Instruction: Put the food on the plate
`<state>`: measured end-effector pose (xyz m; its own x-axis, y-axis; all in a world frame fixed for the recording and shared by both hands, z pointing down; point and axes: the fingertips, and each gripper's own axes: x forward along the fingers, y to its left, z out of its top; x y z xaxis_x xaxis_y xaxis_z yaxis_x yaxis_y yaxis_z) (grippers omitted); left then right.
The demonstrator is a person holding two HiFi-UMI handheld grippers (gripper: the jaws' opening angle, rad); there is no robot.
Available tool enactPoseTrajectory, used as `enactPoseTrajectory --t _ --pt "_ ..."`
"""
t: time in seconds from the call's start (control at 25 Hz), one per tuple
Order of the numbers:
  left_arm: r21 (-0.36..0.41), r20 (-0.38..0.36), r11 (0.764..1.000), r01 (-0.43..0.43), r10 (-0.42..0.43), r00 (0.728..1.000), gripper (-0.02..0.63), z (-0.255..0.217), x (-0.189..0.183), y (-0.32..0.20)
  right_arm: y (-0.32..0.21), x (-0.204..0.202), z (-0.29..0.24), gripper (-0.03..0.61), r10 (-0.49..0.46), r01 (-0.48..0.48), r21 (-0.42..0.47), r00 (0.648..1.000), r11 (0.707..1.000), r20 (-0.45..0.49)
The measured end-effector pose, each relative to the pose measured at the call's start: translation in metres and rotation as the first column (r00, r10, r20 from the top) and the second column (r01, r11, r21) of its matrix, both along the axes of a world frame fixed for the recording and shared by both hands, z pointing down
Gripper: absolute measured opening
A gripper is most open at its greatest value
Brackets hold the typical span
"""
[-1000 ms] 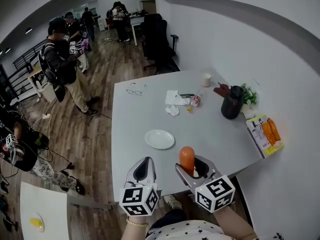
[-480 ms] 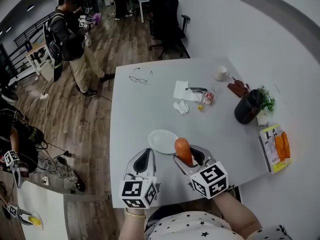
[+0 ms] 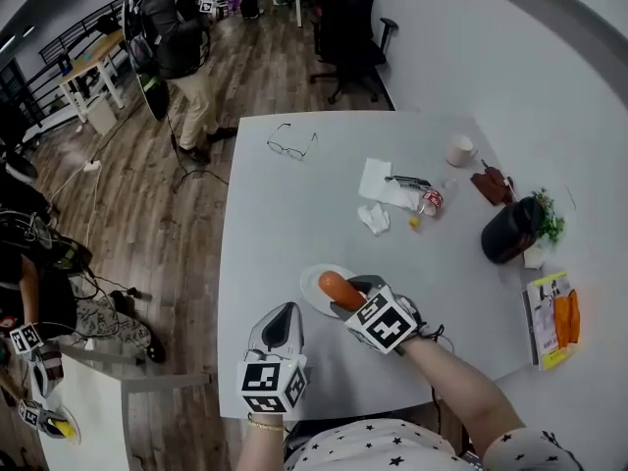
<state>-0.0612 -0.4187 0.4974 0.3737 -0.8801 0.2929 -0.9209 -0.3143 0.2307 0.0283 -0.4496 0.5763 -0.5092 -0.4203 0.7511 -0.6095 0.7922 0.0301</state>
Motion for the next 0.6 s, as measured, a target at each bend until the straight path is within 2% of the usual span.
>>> enactPoseTrajectory --t 0.16,0.36,0.44,0.6 --pt "-0.039 0.009 0.999 0.037 -0.037 0.999 0.008 0.013 -0.010 -0.005 -0.021 -0.012 0.040 0.218 -0.109 0.094 -0.108 0.983 0.990 -0.151" --pt "-0.057 0.010 0.998 0.039 -0.038 0.999 0.008 0.020 -0.012 -0.009 -0.036 -0.023 0.081 0.218 -0.218 0.150 -0.231 0.929 0.961 -0.300" --pt "-0.058 0.008 0.997 0.041 -0.041 0.999 0.008 0.019 -0.014 -0.010 -0.038 -0.024 0.094 0.218 -0.240 0.152 -0.270 0.913 0.951 -0.330" --pt "-0.057 -0.001 0.997 0.044 -0.045 0.999 0.008 0.018 -0.016 -0.008 -0.039 -0.025 0.100 0.219 -0.240 0.146 -0.299 0.921 0.943 -0.307"
